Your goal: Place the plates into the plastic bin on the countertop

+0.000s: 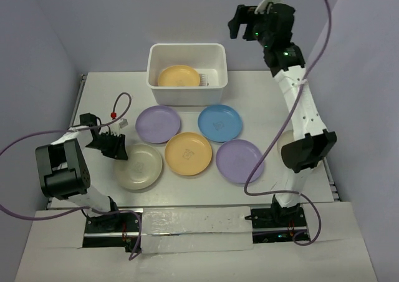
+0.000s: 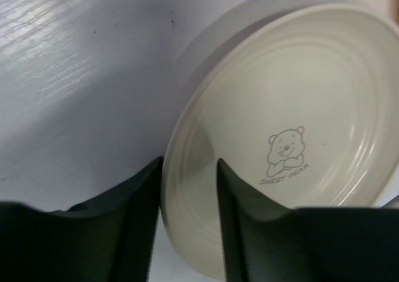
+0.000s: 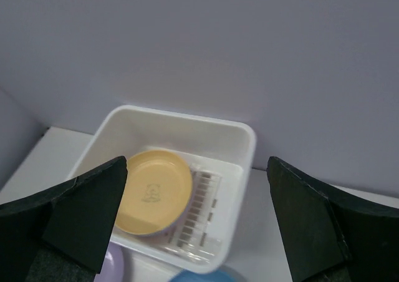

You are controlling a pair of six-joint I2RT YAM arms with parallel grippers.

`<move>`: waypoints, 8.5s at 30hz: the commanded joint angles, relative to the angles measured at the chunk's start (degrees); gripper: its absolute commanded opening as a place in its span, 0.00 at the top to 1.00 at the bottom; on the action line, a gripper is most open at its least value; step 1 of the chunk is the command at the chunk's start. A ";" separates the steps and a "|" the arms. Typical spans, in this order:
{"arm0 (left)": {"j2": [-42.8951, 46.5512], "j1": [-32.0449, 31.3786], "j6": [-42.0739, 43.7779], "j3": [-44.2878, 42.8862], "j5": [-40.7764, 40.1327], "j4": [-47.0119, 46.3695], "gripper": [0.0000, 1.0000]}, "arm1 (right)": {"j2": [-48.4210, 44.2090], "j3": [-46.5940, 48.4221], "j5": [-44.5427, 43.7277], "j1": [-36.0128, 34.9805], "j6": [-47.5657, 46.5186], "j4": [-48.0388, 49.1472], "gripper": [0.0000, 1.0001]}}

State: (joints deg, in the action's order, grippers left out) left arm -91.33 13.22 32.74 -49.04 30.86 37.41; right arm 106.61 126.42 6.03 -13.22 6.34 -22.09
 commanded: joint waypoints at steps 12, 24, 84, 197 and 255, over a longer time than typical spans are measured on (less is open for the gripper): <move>11.82 3.29 11.51 -6.50 3.73 16.84 1.00 | -0.08 -19.22 7.57 27.95 -14.44 -22.12 0.02; 11.97 -0.45 -23.24 -38.74 17.01 11.29 1.00 | -0.05 -27.93 4.32 37.12 -25.52 -27.25 0.06; -30.66 -28.69 -45.70 -83.61 -29.98 -18.11 0.01 | -29.32 -71.77 -1.65 19.96 -45.68 -25.34 0.18; -15.94 -10.72 -52.27 -22.49 -7.39 -19.57 0.31 | -19.07 -34.41 2.22 3.09 -11.37 -13.32 0.03; -37.29 -26.64 -41.27 -79.98 -31.62 -17.34 0.97 | -12.54 -62.12 3.93 11.64 -19.96 -20.77 0.04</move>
State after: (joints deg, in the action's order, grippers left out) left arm -130.03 -13.20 -7.67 -125.01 -2.49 23.76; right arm 94.32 64.16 9.70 -1.12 -14.80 -43.08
